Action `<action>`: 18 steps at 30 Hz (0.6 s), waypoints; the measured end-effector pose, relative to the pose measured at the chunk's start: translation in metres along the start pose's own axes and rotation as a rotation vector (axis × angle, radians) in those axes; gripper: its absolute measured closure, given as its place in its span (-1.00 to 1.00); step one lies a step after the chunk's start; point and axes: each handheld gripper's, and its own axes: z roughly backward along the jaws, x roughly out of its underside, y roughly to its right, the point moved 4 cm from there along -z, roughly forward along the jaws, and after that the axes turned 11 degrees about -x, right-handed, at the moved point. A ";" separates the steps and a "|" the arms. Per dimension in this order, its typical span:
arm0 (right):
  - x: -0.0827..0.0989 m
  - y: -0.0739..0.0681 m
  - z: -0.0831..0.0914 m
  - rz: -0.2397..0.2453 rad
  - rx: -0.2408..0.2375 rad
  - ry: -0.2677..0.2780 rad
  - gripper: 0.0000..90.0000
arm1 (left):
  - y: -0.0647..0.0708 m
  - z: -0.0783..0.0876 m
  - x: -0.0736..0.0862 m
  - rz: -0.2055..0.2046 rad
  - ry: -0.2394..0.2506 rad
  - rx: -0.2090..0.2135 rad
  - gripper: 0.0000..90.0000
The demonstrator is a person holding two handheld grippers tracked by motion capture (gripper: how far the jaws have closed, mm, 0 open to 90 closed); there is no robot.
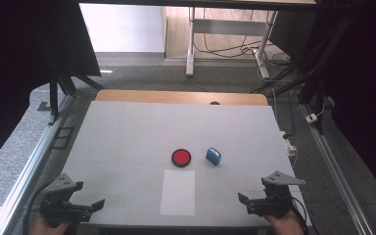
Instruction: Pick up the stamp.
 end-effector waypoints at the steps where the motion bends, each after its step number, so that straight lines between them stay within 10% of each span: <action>1: 0.000 0.000 0.000 0.000 0.000 0.000 -1.00 | 0.000 0.000 0.000 -0.005 -0.002 -0.001 -1.00; 18: -0.001 -0.006 -0.001 0.001 -0.048 0.010 -1.00 | 0.004 -0.001 0.001 -0.041 -0.016 -0.008 -1.00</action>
